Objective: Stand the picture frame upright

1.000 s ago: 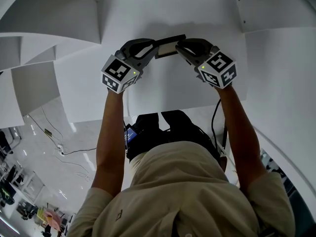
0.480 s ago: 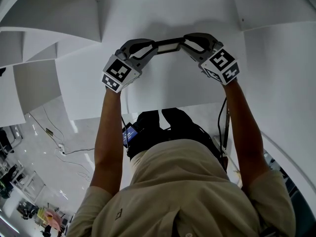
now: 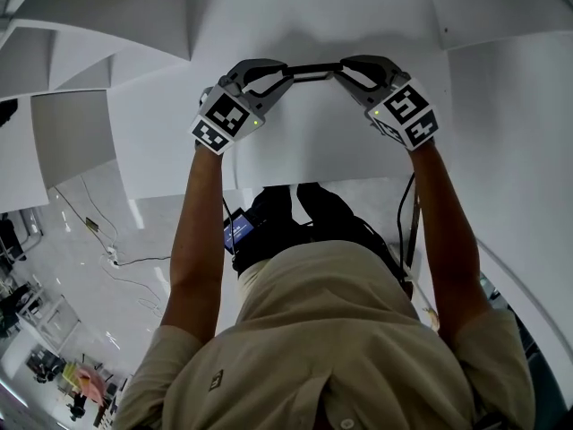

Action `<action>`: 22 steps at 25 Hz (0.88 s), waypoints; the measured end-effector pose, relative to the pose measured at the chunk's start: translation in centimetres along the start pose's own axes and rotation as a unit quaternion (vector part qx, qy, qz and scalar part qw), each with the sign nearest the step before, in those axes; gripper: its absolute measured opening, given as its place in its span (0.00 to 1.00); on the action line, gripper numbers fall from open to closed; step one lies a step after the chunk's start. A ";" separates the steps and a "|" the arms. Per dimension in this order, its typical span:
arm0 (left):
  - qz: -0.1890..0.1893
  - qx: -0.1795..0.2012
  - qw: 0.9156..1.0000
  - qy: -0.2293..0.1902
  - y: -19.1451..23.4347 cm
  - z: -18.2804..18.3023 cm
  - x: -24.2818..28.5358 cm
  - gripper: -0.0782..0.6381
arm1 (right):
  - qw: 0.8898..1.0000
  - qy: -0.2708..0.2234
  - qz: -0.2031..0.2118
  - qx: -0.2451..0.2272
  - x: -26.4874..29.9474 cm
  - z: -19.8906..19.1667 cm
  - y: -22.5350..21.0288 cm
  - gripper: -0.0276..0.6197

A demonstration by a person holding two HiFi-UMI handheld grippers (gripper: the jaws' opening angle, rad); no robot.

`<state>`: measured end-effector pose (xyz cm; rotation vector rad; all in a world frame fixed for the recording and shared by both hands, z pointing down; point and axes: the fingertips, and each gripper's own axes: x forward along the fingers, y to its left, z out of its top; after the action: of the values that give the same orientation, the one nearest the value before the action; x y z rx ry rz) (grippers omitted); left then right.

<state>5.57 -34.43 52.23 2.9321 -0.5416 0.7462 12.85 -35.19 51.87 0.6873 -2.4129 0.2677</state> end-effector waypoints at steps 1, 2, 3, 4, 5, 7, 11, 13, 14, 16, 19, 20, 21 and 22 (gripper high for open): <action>0.002 0.003 1.000 0.003 0.1 0.0 0.0 0.22 | 1.000 0.001 0.000 -0.003 0.0 0.1 -0.1 0.17; 0.003 0.005 1.000 0.006 0.1 0.0 0.1 0.22 | 1.000 0.002 0.000 -0.006 0.1 0.1 -0.1 0.17; 0.003 0.008 1.000 0.009 0.2 -0.1 0.0 0.22 | 1.000 0.002 0.000 -0.007 0.2 0.1 -0.2 0.17; 0.002 0.011 1.000 0.011 0.1 -0.2 0.0 0.22 | 1.000 0.002 0.000 -0.008 0.4 0.2 -0.1 0.17; 0.000 0.013 1.000 0.014 0.0 -0.4 -0.1 0.22 | 1.000 0.002 0.001 -0.008 0.5 0.1 -0.1 0.17; -0.003 0.017 1.000 0.018 -0.3 -0.7 -0.2 0.22 | 1.000 0.002 0.001 -0.009 0.7 0.1 0.2 0.17; -0.003 0.027 0.999 0.026 -0.9 -0.8 -0.6 0.22 | 1.000 0.003 0.002 -0.014 0.5 0.0 0.5 0.18; -0.002 0.031 0.999 0.030 -1.0 -0.8 -0.6 0.23 | 1.000 0.002 0.003 -0.015 0.5 0.0 0.6 0.18; -0.001 0.034 0.999 0.032 -1.0 -0.8 -0.6 0.23 | 1.000 0.002 0.003 -0.016 0.5 0.0 0.5 0.18; 0.003 0.037 0.999 0.034 -0.9 -0.4 -0.5 0.23 | 1.000 0.001 0.003 -0.017 0.2 0.1 0.2 0.18; 0.010 0.039 0.999 0.035 -0.9 0.0 -0.6 0.24 | 1.000 0.001 0.002 -0.019 -0.2 0.1 -0.1 0.18; 0.011 0.039 0.999 0.035 -1.0 -0.2 -0.7 0.24 | 1.000 0.001 0.001 -0.020 -0.1 0.0 0.0 0.18; 0.012 0.040 0.999 0.036 -1.0 -0.5 -0.9 0.24 | 1.000 0.001 0.002 -0.021 0.1 -0.1 0.2 0.18; 0.013 0.040 0.998 0.036 -1.0 -0.8 -1.2 0.24 | 1.000 0.001 0.003 -0.021 0.5 -0.1 0.4 0.18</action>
<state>4.61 -33.02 52.40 2.9626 -0.5560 0.8938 12.35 -34.98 52.23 0.6603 -2.4114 0.2187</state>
